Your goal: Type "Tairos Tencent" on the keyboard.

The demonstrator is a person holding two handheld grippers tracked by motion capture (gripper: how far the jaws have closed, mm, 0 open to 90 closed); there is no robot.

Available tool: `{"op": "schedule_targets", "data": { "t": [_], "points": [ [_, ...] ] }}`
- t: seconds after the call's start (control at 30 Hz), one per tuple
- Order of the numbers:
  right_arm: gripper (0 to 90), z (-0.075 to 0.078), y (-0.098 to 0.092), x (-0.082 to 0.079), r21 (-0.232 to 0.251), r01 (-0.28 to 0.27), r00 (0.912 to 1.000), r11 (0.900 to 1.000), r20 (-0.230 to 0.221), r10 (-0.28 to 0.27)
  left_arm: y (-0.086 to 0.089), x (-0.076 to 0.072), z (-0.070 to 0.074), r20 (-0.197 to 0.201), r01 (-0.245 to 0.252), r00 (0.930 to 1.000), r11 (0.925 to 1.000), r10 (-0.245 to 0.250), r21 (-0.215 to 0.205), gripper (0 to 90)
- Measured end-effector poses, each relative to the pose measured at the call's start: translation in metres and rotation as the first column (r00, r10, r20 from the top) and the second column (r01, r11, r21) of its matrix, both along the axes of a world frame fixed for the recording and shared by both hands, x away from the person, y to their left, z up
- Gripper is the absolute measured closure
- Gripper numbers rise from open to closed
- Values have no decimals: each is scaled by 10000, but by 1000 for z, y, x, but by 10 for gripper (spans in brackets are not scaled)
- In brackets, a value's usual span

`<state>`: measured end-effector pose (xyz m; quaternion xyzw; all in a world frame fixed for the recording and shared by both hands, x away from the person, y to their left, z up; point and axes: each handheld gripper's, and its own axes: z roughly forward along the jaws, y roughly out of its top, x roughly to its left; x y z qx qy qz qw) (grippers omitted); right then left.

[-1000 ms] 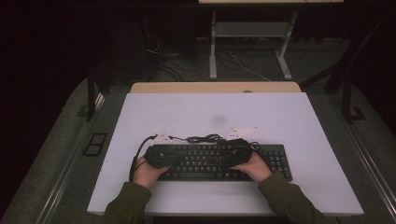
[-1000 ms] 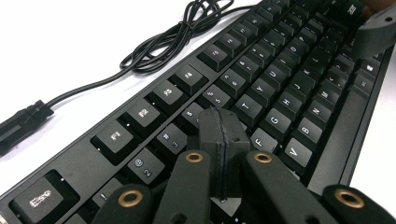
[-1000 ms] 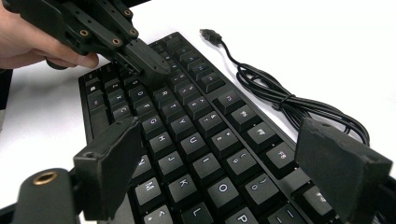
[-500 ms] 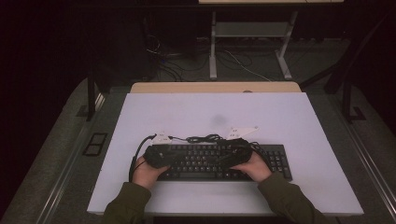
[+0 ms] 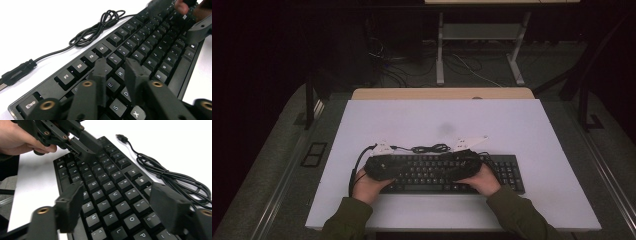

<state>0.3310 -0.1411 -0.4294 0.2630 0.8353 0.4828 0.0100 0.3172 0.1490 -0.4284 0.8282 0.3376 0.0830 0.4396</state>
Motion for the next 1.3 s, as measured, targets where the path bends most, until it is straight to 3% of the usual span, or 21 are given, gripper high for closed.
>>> {"op": "schedule_targets", "data": {
  "t": [0.37, 0.73, 0.83, 1.3],
  "points": [
    [594, 0, 5, -5, 44, -512, 9985, 9987, -178, 513, 0, -3, 1, 177, -162, 9997, 9999, 163, -53, 440],
    [853, -5, 16, -11, -443, -1050, 9940, 9935, -366, 1035, -1, -4, -1, 242, -46, 9997, 10000, 47, -40, 324],
    [890, -6, 19, -12, -554, -1182, 9923, 9914, -429, 1159, -1, -4, -1, 266, -72, 9996, 9999, 74, -70, 310],
    [893, -11, 28, -14, -925, -1200, 9920, 9885, -503, 1157, 0, -4, -2, 295, -149, 9994, 9999, 152, -76, 289]
  ]
}}
